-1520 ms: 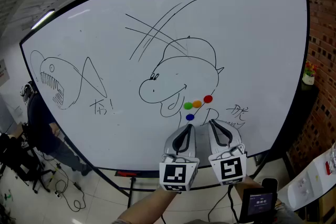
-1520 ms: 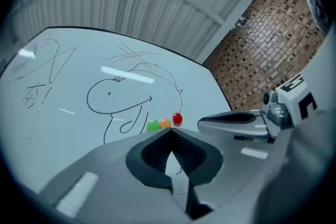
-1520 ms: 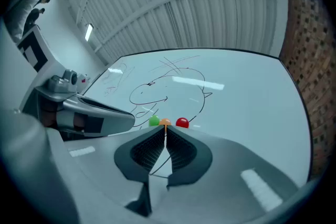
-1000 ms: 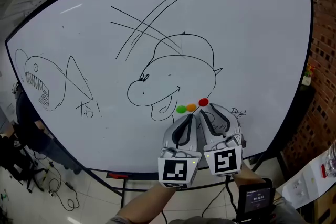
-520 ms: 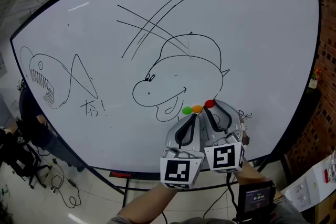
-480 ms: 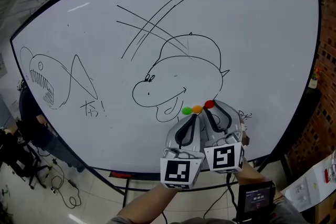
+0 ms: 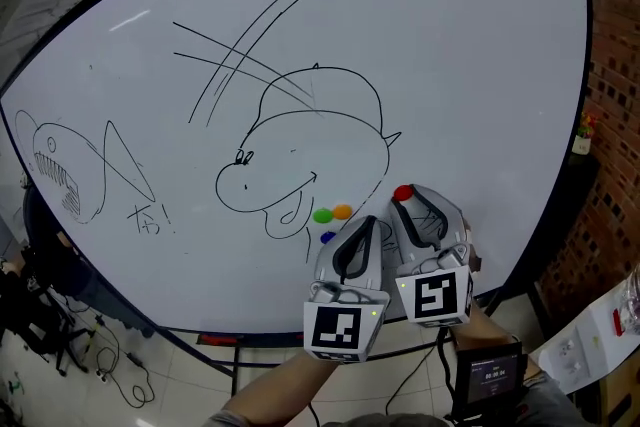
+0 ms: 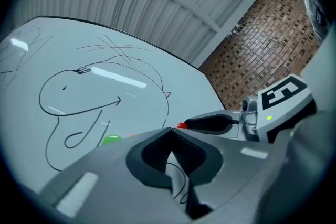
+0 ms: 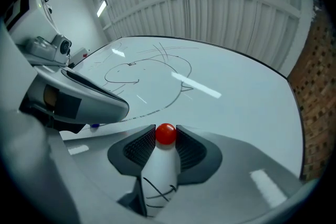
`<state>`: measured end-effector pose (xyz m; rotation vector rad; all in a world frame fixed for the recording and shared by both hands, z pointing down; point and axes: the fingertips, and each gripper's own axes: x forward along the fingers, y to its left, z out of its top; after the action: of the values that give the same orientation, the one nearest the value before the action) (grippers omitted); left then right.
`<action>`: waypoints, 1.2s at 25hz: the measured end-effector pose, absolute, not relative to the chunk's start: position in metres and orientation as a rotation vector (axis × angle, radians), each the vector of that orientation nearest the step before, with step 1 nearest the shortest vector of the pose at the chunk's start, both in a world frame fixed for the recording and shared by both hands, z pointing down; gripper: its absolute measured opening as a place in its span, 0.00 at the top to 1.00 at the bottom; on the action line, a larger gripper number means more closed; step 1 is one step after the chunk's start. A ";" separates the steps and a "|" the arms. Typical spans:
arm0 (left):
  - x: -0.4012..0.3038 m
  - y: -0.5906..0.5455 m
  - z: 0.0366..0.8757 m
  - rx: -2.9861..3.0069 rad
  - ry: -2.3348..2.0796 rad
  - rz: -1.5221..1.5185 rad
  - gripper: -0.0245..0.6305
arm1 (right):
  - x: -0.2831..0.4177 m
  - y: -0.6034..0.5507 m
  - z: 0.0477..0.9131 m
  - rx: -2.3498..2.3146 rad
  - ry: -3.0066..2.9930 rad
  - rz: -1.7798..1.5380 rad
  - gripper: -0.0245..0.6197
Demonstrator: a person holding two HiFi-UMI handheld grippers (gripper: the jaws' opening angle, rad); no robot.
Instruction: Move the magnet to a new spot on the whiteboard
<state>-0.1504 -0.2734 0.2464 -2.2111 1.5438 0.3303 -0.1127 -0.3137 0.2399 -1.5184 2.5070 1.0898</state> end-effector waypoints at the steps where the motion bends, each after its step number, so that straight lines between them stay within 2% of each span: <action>1: -0.143 -0.276 0.246 -2.221 1.533 0.330 0.97 | -0.103 -0.317 0.240 -1.534 2.501 1.066 0.77; 19: 0.022 -0.320 0.251 -2.356 1.370 0.352 0.97 | 0.089 -0.368 0.233 -1.756 2.397 0.976 0.77; 30: 0.091 -0.339 0.250 -2.373 1.319 0.371 0.97 | 0.193 -0.402 0.224 -1.830 2.324 0.819 0.77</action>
<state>0.0908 -0.3393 0.2501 -2.3729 1.3186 0.3712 0.1933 -0.4018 0.2240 -1.8303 2.3243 0.8195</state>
